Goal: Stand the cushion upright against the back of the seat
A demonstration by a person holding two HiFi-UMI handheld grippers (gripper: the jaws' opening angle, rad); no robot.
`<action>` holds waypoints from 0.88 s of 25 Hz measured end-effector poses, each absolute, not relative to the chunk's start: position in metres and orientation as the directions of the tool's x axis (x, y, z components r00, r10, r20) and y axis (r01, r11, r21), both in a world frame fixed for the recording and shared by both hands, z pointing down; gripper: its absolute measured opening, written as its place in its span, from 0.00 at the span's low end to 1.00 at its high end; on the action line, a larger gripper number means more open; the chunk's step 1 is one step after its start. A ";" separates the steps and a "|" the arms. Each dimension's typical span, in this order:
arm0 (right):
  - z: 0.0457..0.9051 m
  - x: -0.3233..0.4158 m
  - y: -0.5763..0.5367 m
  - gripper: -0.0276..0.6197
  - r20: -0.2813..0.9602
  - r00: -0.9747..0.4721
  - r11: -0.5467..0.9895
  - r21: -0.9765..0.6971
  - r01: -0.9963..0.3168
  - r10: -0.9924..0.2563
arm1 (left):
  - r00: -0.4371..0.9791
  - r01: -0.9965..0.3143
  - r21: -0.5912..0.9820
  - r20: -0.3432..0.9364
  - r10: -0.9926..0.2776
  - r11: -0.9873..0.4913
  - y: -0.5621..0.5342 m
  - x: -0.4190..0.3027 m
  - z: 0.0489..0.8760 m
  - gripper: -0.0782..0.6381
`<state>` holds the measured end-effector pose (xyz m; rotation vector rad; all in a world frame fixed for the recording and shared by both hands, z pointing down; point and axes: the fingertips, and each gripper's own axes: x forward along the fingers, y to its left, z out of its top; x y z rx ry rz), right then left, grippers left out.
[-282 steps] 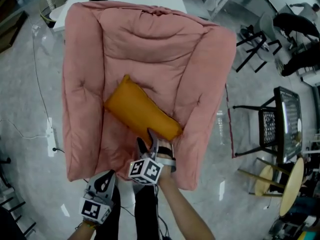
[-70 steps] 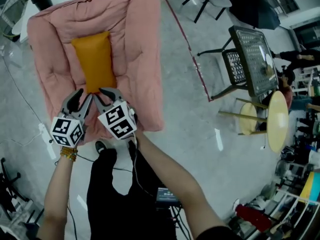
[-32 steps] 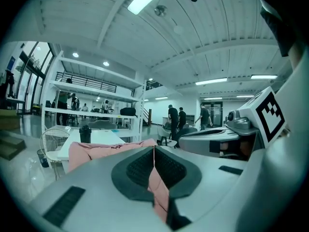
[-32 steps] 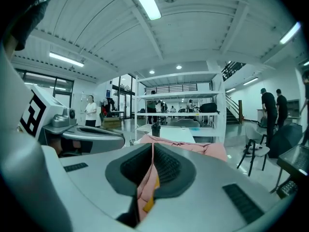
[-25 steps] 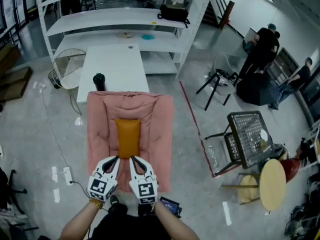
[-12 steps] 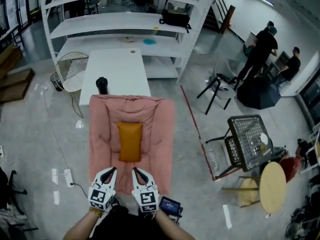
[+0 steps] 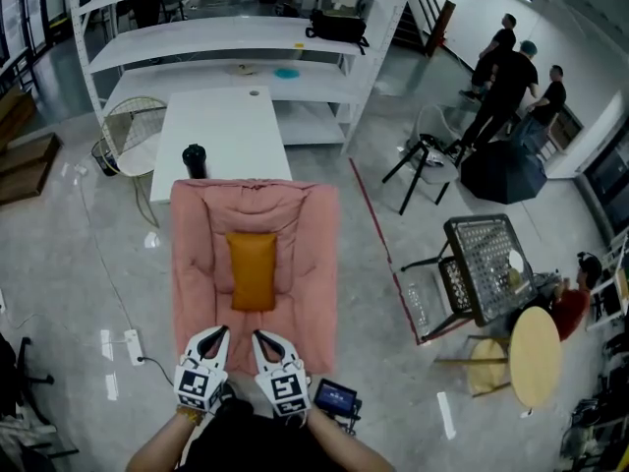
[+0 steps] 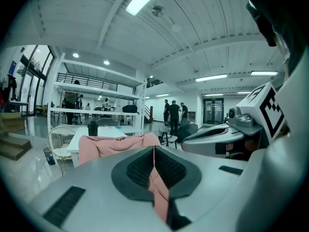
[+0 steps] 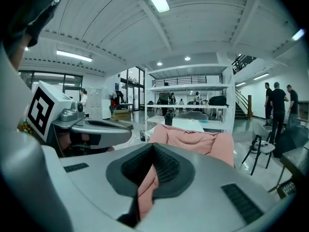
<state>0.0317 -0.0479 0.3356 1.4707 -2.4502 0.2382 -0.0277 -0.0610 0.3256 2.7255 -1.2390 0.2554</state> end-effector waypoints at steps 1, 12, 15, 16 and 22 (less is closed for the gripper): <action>0.337 0.032 -0.048 0.07 0.317 -0.446 0.470 -0.001 -0.883 -0.837 | 0.648 -0.756 0.056 0.207 -0.733 -0.652 -0.061 -0.028 0.326 0.13; 0.342 0.019 -0.050 0.07 0.338 -0.455 0.487 0.012 -0.873 -0.824 | 0.647 -0.756 0.069 0.225 -0.728 -0.651 -0.065 -0.042 0.332 0.13; 0.344 0.019 -0.053 0.07 0.336 -0.445 0.478 0.020 -0.878 -0.830 | 0.651 -0.752 0.066 0.229 -0.723 -0.656 -0.068 -0.043 0.334 0.13; 0.344 0.020 -0.054 0.07 0.333 -0.442 0.475 0.019 -0.880 -0.833 | 0.653 -0.750 0.065 0.228 -0.722 -0.658 -0.068 -0.043 0.334 0.13; 0.340 0.023 -0.057 0.07 0.327 -0.431 0.454 -0.007 -0.891 -0.841 | 0.663 -0.740 0.071 0.238 -0.710 -0.668 -0.072 -0.037 0.333 0.13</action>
